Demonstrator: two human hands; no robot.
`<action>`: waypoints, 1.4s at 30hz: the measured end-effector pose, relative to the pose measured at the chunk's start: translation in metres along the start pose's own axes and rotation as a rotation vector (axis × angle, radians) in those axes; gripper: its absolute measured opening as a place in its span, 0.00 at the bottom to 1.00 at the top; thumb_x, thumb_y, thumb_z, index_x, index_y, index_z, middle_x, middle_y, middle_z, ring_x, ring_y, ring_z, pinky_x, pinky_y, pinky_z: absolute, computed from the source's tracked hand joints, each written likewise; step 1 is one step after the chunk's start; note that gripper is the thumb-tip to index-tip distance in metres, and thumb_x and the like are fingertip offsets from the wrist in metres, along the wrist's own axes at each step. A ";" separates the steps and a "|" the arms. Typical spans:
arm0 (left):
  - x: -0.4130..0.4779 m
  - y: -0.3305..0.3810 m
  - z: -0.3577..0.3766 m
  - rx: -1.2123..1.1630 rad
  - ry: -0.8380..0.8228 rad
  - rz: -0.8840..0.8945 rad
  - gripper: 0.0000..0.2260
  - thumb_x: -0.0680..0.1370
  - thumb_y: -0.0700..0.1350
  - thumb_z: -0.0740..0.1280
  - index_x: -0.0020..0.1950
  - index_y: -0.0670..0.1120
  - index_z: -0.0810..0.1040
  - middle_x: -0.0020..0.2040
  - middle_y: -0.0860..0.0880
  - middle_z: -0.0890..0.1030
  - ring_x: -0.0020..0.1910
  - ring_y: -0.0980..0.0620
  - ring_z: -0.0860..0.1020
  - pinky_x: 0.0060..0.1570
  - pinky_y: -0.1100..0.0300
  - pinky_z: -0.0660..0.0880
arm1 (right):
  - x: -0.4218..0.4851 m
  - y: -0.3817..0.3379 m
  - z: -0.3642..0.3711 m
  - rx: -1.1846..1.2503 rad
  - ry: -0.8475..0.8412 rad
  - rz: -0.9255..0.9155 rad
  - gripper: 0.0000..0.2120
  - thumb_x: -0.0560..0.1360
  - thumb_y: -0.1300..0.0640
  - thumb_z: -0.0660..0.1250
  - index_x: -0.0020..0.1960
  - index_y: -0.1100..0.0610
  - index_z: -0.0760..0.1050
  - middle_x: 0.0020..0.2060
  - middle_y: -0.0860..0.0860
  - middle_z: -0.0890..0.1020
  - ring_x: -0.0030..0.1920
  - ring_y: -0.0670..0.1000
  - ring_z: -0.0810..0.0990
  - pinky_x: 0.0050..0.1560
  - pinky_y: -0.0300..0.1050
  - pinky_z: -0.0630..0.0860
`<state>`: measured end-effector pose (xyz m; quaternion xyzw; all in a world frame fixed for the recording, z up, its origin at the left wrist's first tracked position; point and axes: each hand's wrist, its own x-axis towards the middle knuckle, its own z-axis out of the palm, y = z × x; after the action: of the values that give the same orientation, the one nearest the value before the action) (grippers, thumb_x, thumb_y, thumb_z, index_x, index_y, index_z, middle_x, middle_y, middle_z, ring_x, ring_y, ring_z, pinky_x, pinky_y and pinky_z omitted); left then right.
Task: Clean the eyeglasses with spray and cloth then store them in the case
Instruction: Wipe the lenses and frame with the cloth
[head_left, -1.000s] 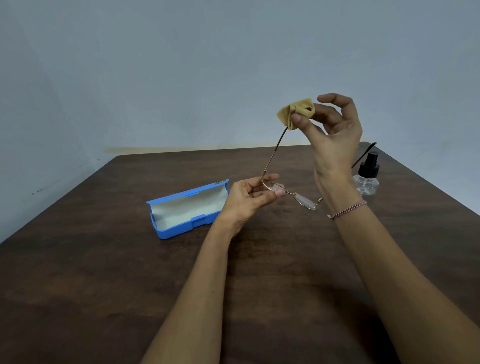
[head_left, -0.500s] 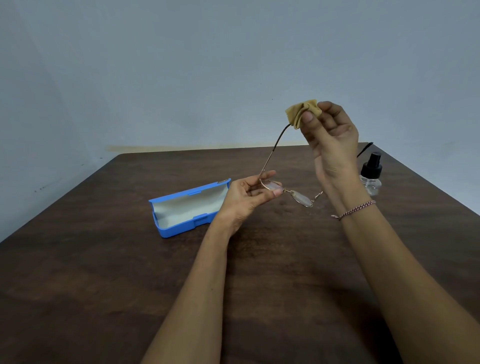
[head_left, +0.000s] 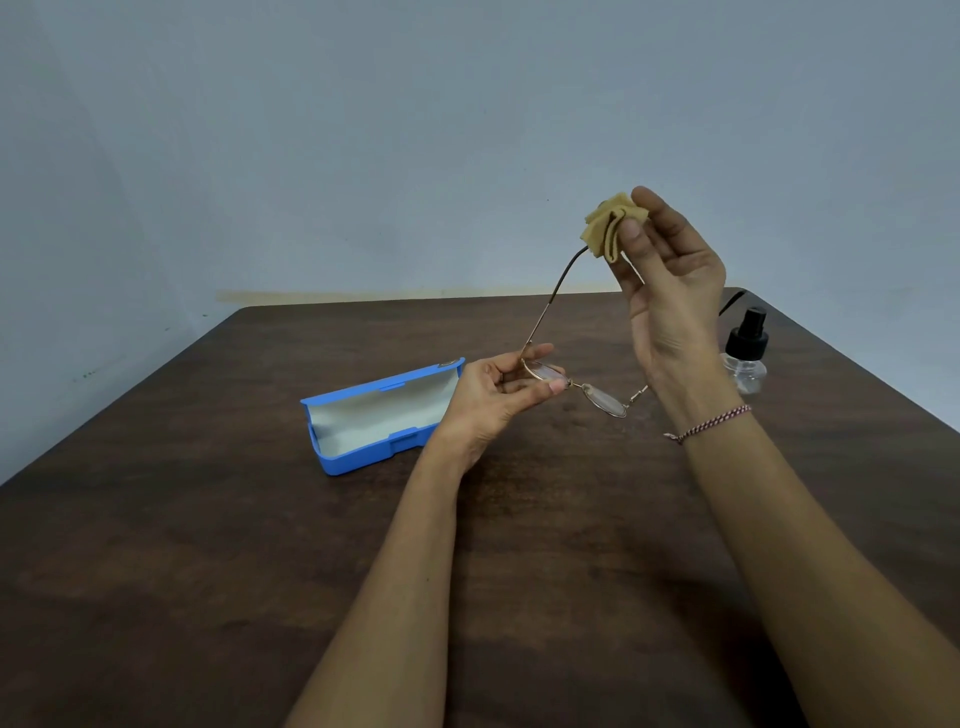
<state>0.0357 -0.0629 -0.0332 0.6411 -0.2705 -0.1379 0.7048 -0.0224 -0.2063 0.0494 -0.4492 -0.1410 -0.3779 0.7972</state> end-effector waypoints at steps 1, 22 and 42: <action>0.000 0.000 0.000 -0.001 -0.001 0.002 0.19 0.71 0.36 0.73 0.61 0.43 0.78 0.50 0.47 0.84 0.51 0.55 0.82 0.52 0.66 0.76 | 0.000 0.001 -0.001 0.001 -0.008 -0.001 0.15 0.63 0.57 0.76 0.49 0.54 0.81 0.45 0.52 0.85 0.51 0.53 0.81 0.54 0.45 0.77; 0.001 0.003 0.000 -0.045 0.020 0.069 0.09 0.71 0.35 0.72 0.50 0.42 0.80 0.42 0.52 0.85 0.47 0.57 0.83 0.47 0.66 0.77 | -0.018 0.037 -0.008 -0.741 -0.373 0.150 0.23 0.65 0.65 0.76 0.56 0.50 0.75 0.41 0.54 0.85 0.43 0.53 0.84 0.49 0.47 0.80; 0.001 -0.004 0.003 0.030 0.010 -0.014 0.15 0.70 0.37 0.74 0.56 0.44 0.80 0.49 0.45 0.85 0.50 0.51 0.83 0.56 0.59 0.77 | -0.002 -0.007 0.004 -0.385 0.106 -0.263 0.15 0.66 0.71 0.73 0.43 0.55 0.73 0.39 0.51 0.80 0.43 0.50 0.80 0.47 0.38 0.76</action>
<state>0.0352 -0.0665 -0.0371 0.6541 -0.2643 -0.1355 0.6956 -0.0286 -0.2045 0.0546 -0.5502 -0.0818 -0.5214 0.6471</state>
